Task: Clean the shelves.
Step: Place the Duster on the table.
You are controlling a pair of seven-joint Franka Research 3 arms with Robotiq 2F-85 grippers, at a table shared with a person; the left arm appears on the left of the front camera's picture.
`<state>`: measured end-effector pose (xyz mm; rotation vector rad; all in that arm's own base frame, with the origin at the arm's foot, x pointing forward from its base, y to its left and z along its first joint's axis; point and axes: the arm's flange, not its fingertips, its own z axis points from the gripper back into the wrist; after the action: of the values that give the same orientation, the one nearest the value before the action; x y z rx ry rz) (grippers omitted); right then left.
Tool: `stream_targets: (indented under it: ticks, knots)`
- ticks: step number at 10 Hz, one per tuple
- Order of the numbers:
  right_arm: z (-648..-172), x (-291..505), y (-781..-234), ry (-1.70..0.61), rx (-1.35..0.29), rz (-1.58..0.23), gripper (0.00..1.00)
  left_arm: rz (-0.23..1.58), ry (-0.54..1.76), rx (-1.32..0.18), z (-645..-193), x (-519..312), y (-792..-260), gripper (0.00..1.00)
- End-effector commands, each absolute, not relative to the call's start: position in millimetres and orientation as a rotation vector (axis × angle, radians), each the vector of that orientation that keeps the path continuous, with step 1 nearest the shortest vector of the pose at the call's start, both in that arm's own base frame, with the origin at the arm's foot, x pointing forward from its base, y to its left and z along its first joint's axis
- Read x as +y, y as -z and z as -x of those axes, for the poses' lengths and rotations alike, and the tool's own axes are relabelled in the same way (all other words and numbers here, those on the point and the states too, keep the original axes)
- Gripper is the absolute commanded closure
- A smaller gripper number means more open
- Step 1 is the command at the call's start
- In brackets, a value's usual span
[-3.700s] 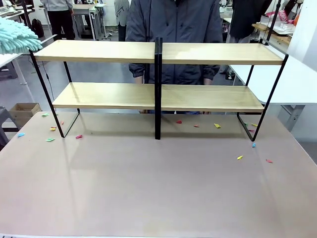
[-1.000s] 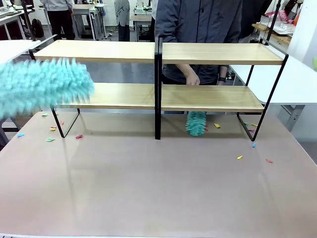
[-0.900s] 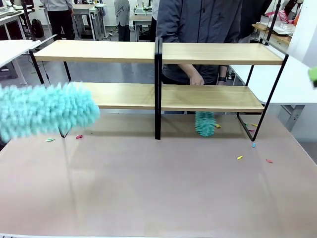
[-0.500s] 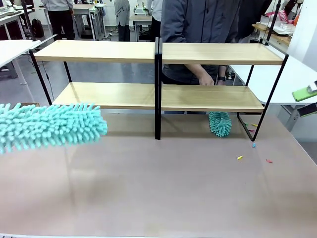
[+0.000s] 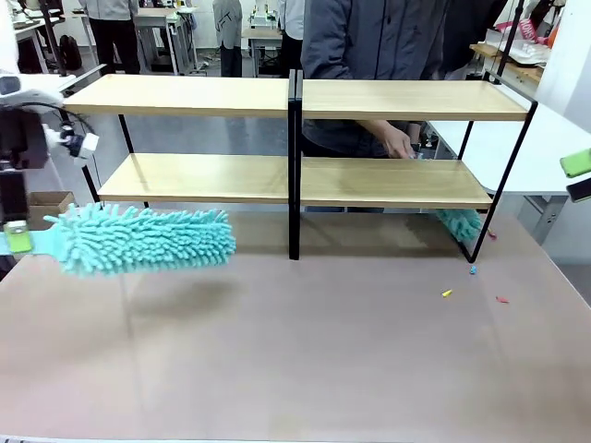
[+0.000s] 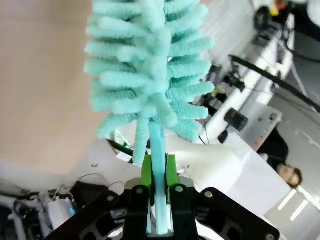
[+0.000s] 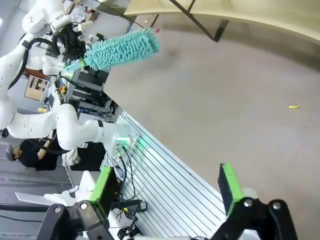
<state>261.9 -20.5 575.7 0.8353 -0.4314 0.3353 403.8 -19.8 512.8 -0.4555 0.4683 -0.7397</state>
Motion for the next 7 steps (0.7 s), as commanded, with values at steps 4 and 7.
stream_targets:
  ticks: [4, 7]
  knots:
    - [-264.9, -19.9, -572.8, -0.345, -0.439, -0.862, 0.00, 0.463, 0.740, 0.480, -402.2, -15.1, -511.1, 0.88]
    - [-264.9, -19.9, -572.8, -0.345, -0.439, -0.862, 0.00, 0.469, 1.092, 0.430, -412.9, -27.4, -499.7, 0.88]
